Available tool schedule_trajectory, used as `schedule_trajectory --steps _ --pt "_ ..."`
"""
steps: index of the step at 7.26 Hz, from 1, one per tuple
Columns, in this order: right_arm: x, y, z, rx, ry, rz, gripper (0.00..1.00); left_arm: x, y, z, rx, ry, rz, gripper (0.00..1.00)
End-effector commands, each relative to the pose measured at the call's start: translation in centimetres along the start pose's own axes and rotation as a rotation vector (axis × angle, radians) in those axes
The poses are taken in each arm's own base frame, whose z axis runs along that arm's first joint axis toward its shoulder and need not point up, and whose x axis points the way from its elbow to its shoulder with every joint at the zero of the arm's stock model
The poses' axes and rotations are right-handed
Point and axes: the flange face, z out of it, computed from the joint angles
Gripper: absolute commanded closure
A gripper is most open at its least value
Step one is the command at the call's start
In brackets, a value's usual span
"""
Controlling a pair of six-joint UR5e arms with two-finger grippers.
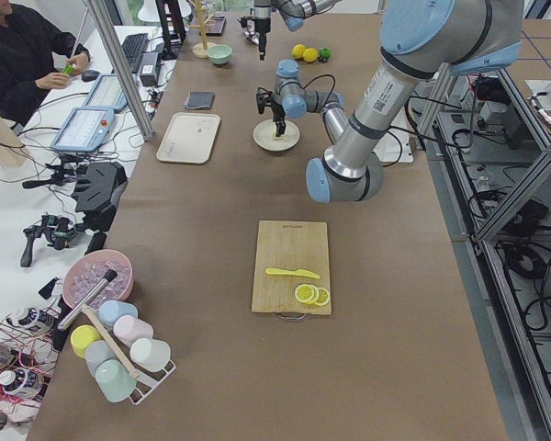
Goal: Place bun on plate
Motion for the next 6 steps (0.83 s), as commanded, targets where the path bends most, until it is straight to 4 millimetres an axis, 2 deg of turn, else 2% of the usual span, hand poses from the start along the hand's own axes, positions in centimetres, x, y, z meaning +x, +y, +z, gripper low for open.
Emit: schedule_trajectory --steps 1,2,3,4,5,6 --pt "3.2 0.3 -1.1 0.016 0.026 -0.070 0.00 -8.5 -4.0 -8.6 -0.005 -0.079 0.107 0.03" --pt "7.4 1.1 -2.6 0.029 0.055 -0.114 0.00 -11.9 -6.7 -11.8 0.011 -0.133 0.195 0.03" --pt "12.6 2.5 -4.6 0.042 0.094 -0.179 0.00 -16.8 -11.5 -13.6 -0.019 -0.156 0.289 0.03" --pt "17.3 3.6 -5.8 0.043 0.134 -0.217 0.00 -21.3 -14.5 -15.2 -0.103 -0.129 0.315 0.03" --pt "20.0 3.6 -7.0 0.028 0.178 -0.215 0.00 -25.2 -16.8 -16.5 -0.108 -0.141 0.296 0.02" --pt "22.7 3.9 -8.5 0.007 0.228 -0.234 0.00 -28.5 -17.2 -16.1 -0.102 -0.171 0.306 0.02"
